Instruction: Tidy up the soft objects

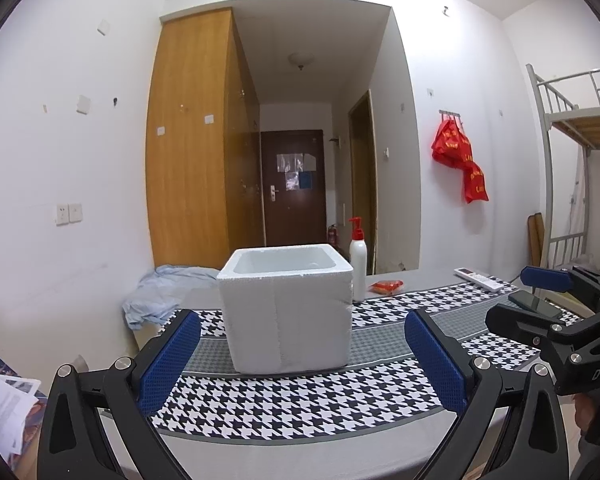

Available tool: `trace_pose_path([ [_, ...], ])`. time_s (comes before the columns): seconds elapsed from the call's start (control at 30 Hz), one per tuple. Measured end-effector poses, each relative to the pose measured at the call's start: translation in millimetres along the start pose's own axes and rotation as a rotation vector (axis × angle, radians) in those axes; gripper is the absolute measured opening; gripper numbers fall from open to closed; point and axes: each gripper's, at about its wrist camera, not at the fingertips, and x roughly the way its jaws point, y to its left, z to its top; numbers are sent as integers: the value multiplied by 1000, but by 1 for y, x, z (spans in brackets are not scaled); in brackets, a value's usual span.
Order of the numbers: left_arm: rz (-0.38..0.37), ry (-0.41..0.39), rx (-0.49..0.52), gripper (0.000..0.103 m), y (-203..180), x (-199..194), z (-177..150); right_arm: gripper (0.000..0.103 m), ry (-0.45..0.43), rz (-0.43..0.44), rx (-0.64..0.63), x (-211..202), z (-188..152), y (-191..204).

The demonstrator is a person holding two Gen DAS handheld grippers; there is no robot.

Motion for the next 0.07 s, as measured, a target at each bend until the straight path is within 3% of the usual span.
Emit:
trace_pose_path([
  [0.07, -7, -5, -1, 102, 0, -1, 0, 102, 2, 2, -3, 0, 0, 1],
])
